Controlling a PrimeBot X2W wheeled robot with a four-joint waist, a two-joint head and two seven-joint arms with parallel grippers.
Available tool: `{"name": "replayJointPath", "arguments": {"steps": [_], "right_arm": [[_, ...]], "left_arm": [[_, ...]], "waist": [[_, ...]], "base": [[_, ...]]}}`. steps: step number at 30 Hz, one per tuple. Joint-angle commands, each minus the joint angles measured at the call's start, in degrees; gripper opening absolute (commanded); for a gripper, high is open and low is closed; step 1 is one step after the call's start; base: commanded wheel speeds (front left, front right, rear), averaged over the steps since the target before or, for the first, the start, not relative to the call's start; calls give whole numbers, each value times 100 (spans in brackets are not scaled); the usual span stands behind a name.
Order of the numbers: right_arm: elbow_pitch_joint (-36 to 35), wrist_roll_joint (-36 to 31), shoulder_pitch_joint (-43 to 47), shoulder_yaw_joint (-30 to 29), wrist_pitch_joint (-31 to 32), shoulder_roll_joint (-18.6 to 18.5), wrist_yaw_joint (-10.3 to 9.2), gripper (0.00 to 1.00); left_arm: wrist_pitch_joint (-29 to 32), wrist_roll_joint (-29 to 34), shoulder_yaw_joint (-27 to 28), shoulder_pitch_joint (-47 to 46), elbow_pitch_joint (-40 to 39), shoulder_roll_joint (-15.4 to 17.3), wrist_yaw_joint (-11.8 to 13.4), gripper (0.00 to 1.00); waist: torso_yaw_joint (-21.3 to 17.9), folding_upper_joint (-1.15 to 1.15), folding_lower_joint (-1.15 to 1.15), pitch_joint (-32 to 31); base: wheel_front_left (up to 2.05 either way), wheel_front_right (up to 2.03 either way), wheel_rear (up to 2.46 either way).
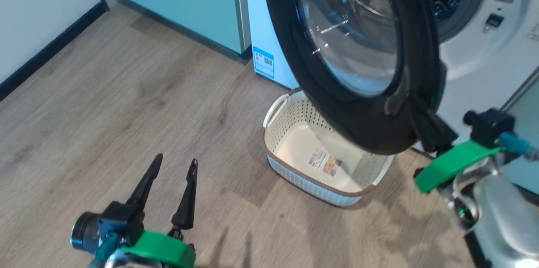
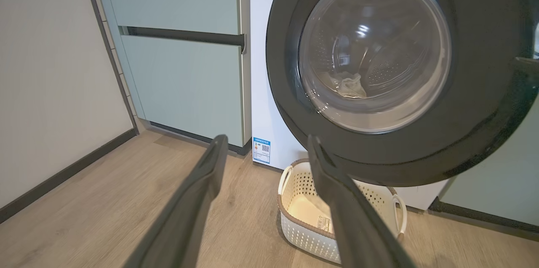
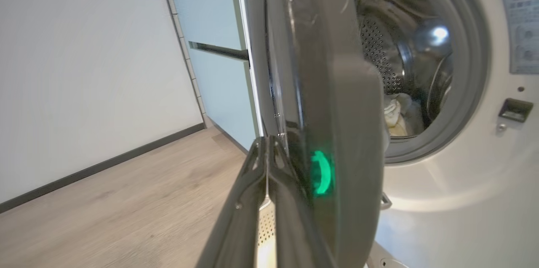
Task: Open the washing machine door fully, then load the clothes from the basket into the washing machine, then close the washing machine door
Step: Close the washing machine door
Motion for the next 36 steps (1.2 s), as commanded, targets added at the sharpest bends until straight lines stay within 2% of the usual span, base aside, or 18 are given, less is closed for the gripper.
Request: {"name": "replayJointPath", "arguments": {"steps": [1, 15, 25, 36], "right_arm": [[-227, -50, -384, -21, 18, -77, -19, 0], [-232, -373, -1033, -776, 281, -428, -19, 0], [57, -597, -1812, -1309, 468, -740, -19, 0], [580, -701, -2501, -1577, 396, -982, -19, 0]], "left_arm": [[-79, 38, 203, -377, -217, 34, 15, 100], [-167, 109, 194, -655, -213, -294, -58, 100], [-170, 280, 347, -844, -292, -720, -313, 100], [-170, 443, 563, -903, -282, -1031, -578, 100]], "waist": [[7, 0, 0, 101], [28, 0, 0, 759], [210, 0, 0, 1307], [367, 0, 0, 1558]], "base": [[0, 0, 0], [0, 0, 0], [0, 0, 0], [0, 0, 0]]}}
